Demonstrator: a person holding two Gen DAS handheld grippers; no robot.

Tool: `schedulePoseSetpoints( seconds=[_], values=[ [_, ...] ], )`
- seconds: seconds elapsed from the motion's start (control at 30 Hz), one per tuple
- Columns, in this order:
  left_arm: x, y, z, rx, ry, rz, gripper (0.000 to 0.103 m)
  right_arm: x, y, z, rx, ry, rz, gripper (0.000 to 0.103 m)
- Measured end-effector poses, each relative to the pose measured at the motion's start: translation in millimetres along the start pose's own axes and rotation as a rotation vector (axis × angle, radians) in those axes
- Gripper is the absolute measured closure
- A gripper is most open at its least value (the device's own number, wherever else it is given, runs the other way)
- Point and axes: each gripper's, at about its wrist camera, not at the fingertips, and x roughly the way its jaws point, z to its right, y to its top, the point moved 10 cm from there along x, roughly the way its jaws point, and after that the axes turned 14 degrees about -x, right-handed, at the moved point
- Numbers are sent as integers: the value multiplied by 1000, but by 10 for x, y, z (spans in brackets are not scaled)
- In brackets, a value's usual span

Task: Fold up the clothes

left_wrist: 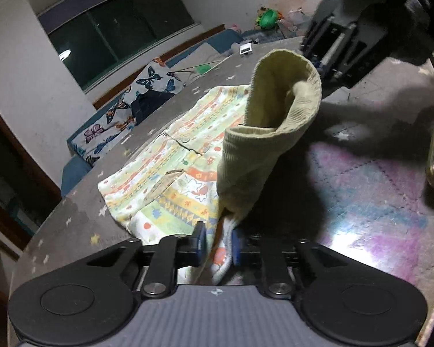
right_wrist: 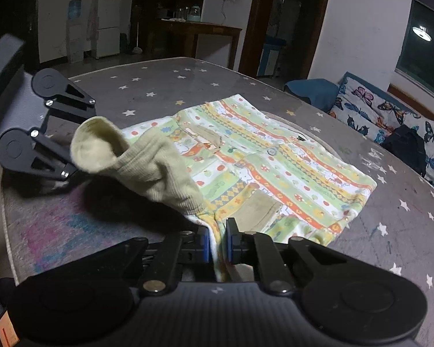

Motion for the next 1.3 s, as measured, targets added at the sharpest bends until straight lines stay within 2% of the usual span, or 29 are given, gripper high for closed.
schedulePoseSetpoints(
  seconds=[0.1,0.23,0.43,0.57,0.77,1.1,1.3],
  values=[
    [-143,16,-10,-52,-26,-1,91,-108,12,-65,-4,2,12,94],
    [-449,-4,72,-63,-55,-6,91,-366,21,-207,-13,23,37,94],
    [-1095,4,254,-117,-119,-16,93,-894,4,-514,-38,65,56,95],
    [-1259,69,333,-124,-140,-23,93,-1099,-27,-613,-15,83,41,96],
    [-932,319,183,-116,-98,-4,95,-1041,71,-342,10,39,28,96],
    [-146,1004,-441,-151,25,70,97,-532,364,565,83,-50,20,97],
    [503,1173,-739,-185,96,35,97,-71,434,990,109,-92,-5,97]
  ],
)
